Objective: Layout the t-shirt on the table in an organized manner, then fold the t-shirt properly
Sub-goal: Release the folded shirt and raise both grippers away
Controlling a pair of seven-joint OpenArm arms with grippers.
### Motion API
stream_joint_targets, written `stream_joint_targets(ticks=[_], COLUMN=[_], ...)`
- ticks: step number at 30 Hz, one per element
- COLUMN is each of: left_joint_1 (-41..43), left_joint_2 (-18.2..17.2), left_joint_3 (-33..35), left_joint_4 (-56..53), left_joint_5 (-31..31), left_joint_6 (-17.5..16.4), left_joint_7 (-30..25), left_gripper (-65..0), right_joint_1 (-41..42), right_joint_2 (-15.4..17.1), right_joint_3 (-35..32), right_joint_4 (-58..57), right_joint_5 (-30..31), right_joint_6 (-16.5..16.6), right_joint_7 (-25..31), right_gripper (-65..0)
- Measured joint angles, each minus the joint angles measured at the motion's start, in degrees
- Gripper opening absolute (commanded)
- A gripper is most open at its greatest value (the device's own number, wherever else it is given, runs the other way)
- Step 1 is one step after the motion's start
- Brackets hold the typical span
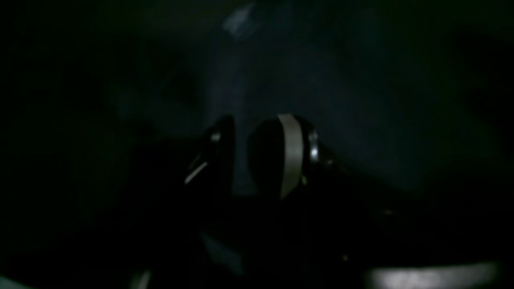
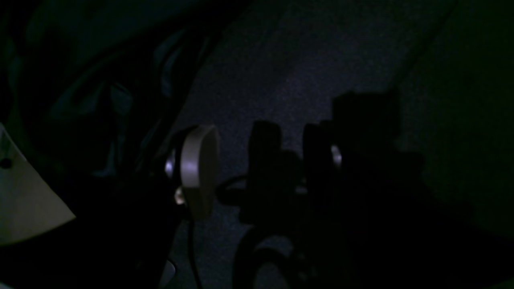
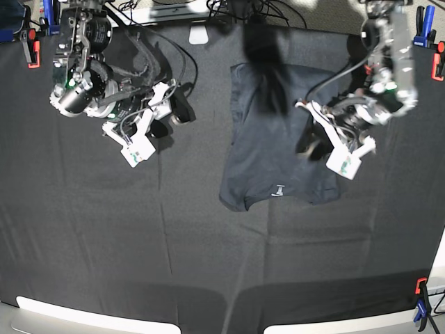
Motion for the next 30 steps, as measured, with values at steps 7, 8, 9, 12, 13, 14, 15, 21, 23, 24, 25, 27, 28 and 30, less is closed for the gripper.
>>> stream_joint_targets(ticks=[7,8,9,12,13,14,15,21,23,24,25,27,28,30], left_joint_1=[-3.3,-3.1,-2.8,-2.0,-1.8,-1.7,-1.4,1.6,3.5,4.8,6.1,8.8,10.3,13.6], left_joint_2=[-1.9,-1.8,-1.8,-1.8,-1.9,-1.8,-1.8,-1.7,-1.7,-1.7,-1.7,-1.7,-1.7,-1.7], left_joint_3=[-0.2,-0.2,-0.2,-0.2,-0.2,-0.2,-0.2,-0.1,-0.8,-1.4,-2.2,-4.5,-6.0,-9.1], left_joint_4=[-12.3,-12.6,-12.6,-11.8,-10.6,-9.1,-7.4,9.2,14.4,16.7,18.5,21.4,22.3,23.8], left_joint_5=[-2.4,-3.4,-4.5,-9.1,-10.7,-12.3,-13.7,-16.0,-15.8,-15.8,-15.8,-15.7,-15.6,-16.0], left_joint_6=[1.9,1.9,0.7,-2.3,-3.2,-3.6,-3.8,-4.7,-4.8,-4.7,-4.7,-4.5,-4.5,-4.3], left_joint_7=[-2.5,-2.5,-2.4,-0.6,0.9,3.2,5.2,7.0,6.7,6.9,6.8,6.7,5.7,3.9], left_gripper=[-49.1,-49.1,-49.1,-49.1,-49.1,-49.1,-49.1,-49.1,-49.1,-49.1,-49.1,-49.1,-49.1,-49.1], right_joint_1=[0.0,0.0,0.0,0.0,0.0,0.0,0.0,0.0,-0.2,-0.5,-0.9,-2.3,-3.3,-5.4], right_joint_2=[0.0,0.0,0.0,0.0,0.0,0.0,0.0,0.0,0.0,0.0,-0.1,-0.2,-0.2,-0.1], right_joint_3=[0.0,0.0,0.0,0.0,0.0,0.0,0.0,0.1,0.7,1.4,2.3,4.6,6.0,9.1], right_joint_4=[0.0,0.0,0.0,0.0,0.0,0.0,0.0,0.0,0.3,0.9,1.8,4.2,5.6,8.4], right_joint_5=[0.0,0.0,0.0,0.0,0.0,0.0,0.0,0.4,2.6,3.3,4.2,5.2,5.2,4.9], right_joint_6=[0.0,0.0,0.0,0.0,0.0,0.0,0.0,0.0,0.0,0.0,0.0,0.2,0.2,0.3], right_joint_7=[-0.9,-0.9,-0.9,-0.9,-0.9,-0.9,-0.9,-0.9,-0.9,-0.9,-0.9,-0.8,-0.7,-0.6], right_gripper=[-32.5,-32.5,-32.5,-32.5,-32.5,-32.5,-32.5,-32.5,-32.5,-32.5,-32.5,-32.5,-32.5,-32.5])
